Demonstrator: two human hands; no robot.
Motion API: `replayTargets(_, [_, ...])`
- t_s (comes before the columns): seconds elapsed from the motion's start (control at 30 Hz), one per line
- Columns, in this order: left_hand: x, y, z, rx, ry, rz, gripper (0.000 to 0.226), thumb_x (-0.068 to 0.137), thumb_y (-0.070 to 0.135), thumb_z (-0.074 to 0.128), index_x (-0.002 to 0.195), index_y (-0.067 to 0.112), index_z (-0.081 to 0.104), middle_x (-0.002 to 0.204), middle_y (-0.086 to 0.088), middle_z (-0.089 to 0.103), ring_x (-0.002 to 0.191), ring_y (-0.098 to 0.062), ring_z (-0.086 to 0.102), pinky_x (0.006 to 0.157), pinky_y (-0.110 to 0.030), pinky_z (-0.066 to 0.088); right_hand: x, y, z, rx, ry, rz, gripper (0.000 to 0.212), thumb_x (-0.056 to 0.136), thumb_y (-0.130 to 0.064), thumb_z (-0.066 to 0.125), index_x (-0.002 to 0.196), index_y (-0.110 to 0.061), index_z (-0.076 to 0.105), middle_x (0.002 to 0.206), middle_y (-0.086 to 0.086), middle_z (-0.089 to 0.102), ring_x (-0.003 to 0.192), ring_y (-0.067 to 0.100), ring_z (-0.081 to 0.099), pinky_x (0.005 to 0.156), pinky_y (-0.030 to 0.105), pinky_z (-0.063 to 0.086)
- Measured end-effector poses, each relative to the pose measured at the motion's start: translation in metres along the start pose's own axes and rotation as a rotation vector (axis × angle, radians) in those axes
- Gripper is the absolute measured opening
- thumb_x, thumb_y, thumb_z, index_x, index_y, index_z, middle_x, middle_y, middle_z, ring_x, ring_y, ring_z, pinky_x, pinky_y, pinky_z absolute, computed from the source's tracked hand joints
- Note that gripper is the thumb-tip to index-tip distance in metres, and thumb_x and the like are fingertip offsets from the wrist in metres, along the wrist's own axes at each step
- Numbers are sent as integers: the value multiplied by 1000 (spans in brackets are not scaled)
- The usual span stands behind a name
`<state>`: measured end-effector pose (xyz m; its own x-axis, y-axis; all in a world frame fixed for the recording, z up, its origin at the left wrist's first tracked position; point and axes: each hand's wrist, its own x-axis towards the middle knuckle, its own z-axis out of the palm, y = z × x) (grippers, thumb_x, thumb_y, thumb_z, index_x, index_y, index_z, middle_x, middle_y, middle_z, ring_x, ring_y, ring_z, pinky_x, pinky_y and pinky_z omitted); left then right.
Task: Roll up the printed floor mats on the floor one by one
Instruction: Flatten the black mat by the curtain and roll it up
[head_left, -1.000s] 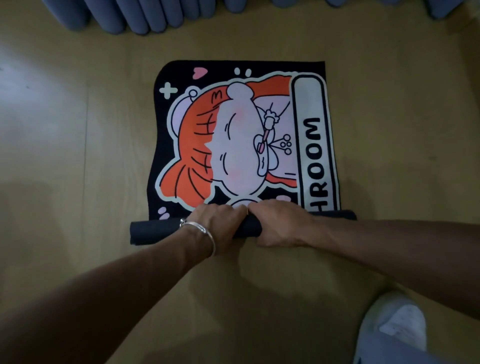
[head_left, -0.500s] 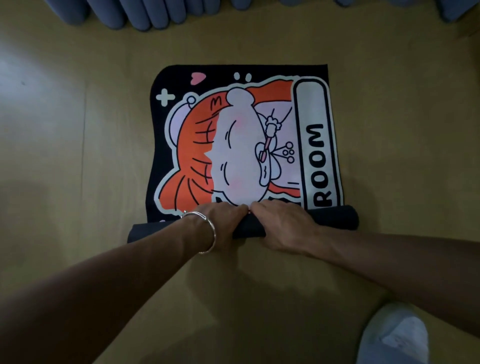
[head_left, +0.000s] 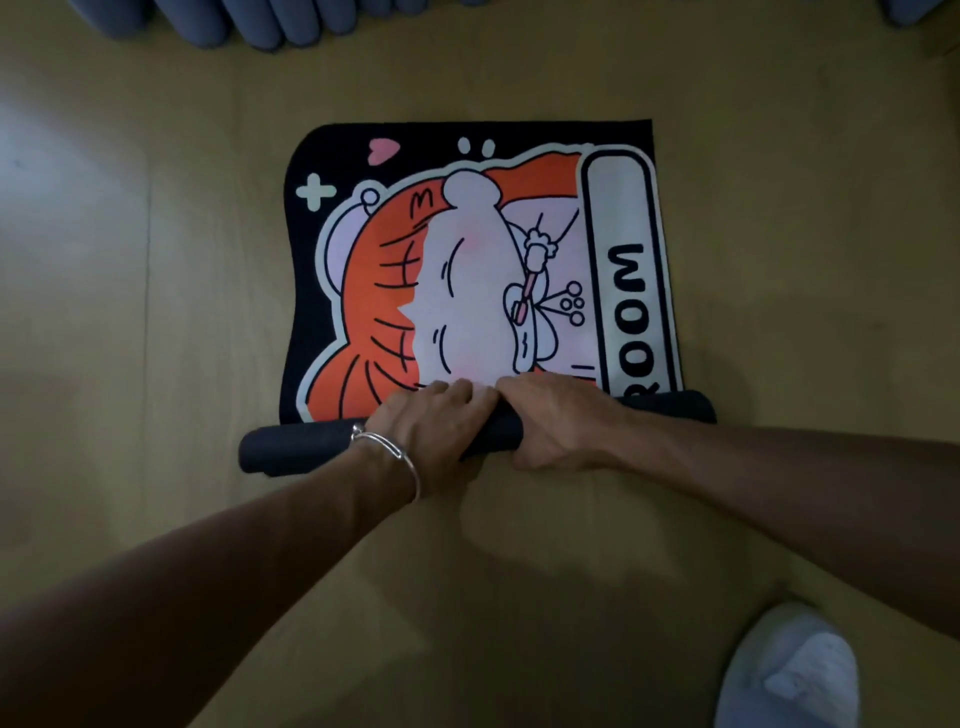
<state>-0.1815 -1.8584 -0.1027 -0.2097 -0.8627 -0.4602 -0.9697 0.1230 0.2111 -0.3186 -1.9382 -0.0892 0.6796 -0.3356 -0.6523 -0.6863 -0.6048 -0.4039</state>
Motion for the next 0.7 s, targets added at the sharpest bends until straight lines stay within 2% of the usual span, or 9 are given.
replayTargets(0.07, [5,-1,0,-11,-45,-11,44,92,34,51,130,21,33,117,-3,55,101,-24,58,75,-33,45,-2,-2,4,-109,89,-25,32,81,-25,65,100,-21,40,105,1,46,100,17,44,80,30,35])
replayTargets(0.13, [13,-5,-1,-43,-126,3,40,92,32,52,128,22,37,112,-3,60,96,-24,61,79,-34,49,-3,-5,14,-234,184,-4,35,82,-22,63,110,-18,43,113,2,44,106,19,41,86,33,32])
replayTargets(0.23, [20,-8,-6,-38,-177,56,42,90,30,55,128,23,39,112,-3,61,97,-24,61,80,-36,49,-1,-3,21,-214,208,40,35,82,-18,63,110,-18,42,114,2,44,107,20,42,84,34,33])
replayTargets(0.33, [13,-9,-6,19,-106,80,45,90,32,54,130,22,34,114,-2,56,98,-23,58,79,-36,50,2,2,17,-68,172,26,32,80,-23,64,101,-21,40,103,-1,43,101,17,42,76,30,31])
replayTargets(0.47, [5,-7,-5,105,66,111,49,93,38,47,134,20,27,118,-3,49,102,-22,54,76,-34,46,8,5,13,74,158,23,28,78,-27,65,91,-22,41,91,-4,43,91,15,44,72,29,36])
replayTargets(0.57, [16,-11,-10,68,-62,81,45,91,32,52,130,22,32,113,-4,55,97,-24,59,73,-34,47,7,8,11,90,147,23,27,78,-25,66,88,-20,41,90,-1,45,89,16,46,69,28,36])
replayTargets(0.63, [25,-14,-14,31,-180,98,49,89,30,56,132,25,33,115,-4,59,98,-24,60,79,-35,50,4,7,13,14,164,22,30,80,-24,64,89,-20,36,93,-2,41,94,16,43,72,26,32])
replayTargets(0.7, [31,-16,-19,25,-275,107,57,86,28,61,135,26,33,118,-4,59,102,-25,60,80,-33,47,2,5,16,-74,198,28,33,81,-24,63,89,-21,31,97,-1,40,99,17,39,75,28,28])
